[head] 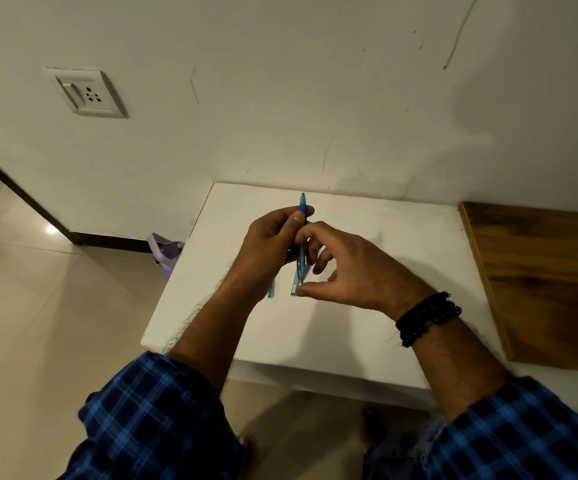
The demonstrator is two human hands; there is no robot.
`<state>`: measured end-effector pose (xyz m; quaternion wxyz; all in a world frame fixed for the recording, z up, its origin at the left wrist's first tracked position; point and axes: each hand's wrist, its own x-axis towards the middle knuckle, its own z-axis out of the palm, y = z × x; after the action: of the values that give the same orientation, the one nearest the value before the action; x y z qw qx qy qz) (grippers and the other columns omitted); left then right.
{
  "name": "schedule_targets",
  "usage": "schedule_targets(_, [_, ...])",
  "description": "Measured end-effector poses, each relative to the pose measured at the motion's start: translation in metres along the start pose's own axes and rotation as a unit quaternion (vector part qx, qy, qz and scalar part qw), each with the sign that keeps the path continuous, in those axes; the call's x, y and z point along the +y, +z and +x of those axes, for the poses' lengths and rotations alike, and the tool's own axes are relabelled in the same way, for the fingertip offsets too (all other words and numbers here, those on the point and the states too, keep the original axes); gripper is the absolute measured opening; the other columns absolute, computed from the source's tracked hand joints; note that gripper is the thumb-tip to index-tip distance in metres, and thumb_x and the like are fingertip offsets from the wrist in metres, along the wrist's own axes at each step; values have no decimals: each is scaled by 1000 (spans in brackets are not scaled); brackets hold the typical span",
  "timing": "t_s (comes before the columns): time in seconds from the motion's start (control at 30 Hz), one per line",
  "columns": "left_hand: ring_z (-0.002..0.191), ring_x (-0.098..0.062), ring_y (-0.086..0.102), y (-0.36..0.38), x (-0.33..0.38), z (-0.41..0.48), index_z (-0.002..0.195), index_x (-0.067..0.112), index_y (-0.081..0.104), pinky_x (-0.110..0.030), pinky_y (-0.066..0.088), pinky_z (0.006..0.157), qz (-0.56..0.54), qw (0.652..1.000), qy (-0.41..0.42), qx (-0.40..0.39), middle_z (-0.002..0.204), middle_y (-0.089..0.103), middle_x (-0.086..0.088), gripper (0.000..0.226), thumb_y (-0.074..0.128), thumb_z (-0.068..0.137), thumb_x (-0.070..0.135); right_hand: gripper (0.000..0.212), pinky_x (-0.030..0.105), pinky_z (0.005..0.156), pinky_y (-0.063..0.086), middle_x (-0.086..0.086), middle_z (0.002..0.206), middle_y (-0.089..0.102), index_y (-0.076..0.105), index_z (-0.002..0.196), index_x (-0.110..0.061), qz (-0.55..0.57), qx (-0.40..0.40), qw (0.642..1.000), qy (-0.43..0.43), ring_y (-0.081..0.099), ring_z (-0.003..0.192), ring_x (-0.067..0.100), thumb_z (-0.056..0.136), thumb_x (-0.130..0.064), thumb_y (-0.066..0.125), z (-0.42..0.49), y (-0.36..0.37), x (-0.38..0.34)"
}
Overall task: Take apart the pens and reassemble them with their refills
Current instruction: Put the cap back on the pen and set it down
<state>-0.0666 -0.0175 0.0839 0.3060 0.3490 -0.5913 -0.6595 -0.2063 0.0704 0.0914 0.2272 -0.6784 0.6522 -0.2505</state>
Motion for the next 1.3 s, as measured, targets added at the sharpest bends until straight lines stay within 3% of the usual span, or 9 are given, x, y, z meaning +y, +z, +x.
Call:
schedule_targets(0.13, [80, -16, 73, -2, 1, 0, 121, 19, 68, -22, 58, 74, 2, 1000, -5, -8, 87, 74, -2, 27, 47, 107, 27, 56, 26, 67, 58, -11, 95, 62, 45, 117, -36, -26, 27, 999, -35, 63, 83, 13, 75, -50, 81, -2, 3, 2])
schedule_targets(0.43, [84, -16, 73, -8, 3, 0, 123, 15, 65, -24, 58, 79, 14, 998, -11, -65, 87, 74, 1, 28, 45, 107, 27, 46, 11, 65, 50, -12, 83, 56, 54, 113, -30, -76, 48, 991, -95, 56, 73, 10, 78, -48, 77, -7, 1, 7])
schedule_targets(0.8, [87, -23, 73, -7, 5, -2, 121, 15, 63, -33, 60, 85, 20, 996, -5, -88, 90, 73, -4, 28, 42, 108, 27, 48, 16, 64, 52, -16, 83, 55, 55, 117, -27, -114, 57, 984, -123, 51, 69, 7, 79, -51, 74, -7, -1, 10])
schedule_targets(0.9, [87, -25, 73, -8, 5, -3, 121, 15, 63, -36, 60, 87, 22, 996, 5, -90, 88, 73, -5, 28, 42, 108, 27, 49, 11, 65, 50, -19, 85, 54, 56, 117, -26, -112, 54, 985, -123, 53, 70, 7, 79, -50, 75, -6, 0, 10])
schedule_targets(1.03, [81, -18, 74, -11, 8, -5, 121, 13, 63, -25, 58, 77, 27, 996, 19, -81, 85, 74, 2, 27, 41, 108, 22, 53, 4, 66, 41, -23, 95, 54, 52, 121, -28, -118, 52, 986, -109, 53, 76, 3, 79, -50, 77, -5, 6, 11])
schedule_targets(1.2, [91, -19, 75, -17, 9, -1, 123, 16, 64, -26, 58, 79, 21, 998, 18, -64, 98, 76, 1, 27, 42, 107, 21, 67, -3, 68, 33, -20, 109, 53, 49, 136, -26, -116, 36, 988, -101, 50, 77, -2, 80, -52, 77, 0, 10, 8])
schedule_targets(1.3, [92, -18, 74, -19, 8, -1, 123, 16, 63, -27, 59, 79, 14, 997, 16, -68, 102, 76, 0, 27, 42, 108, 21, 68, -1, 72, 33, -14, 115, 61, 51, 135, -26, -123, 21, 987, -102, 52, 81, 3, 79, -56, 76, 1, 13, 9])
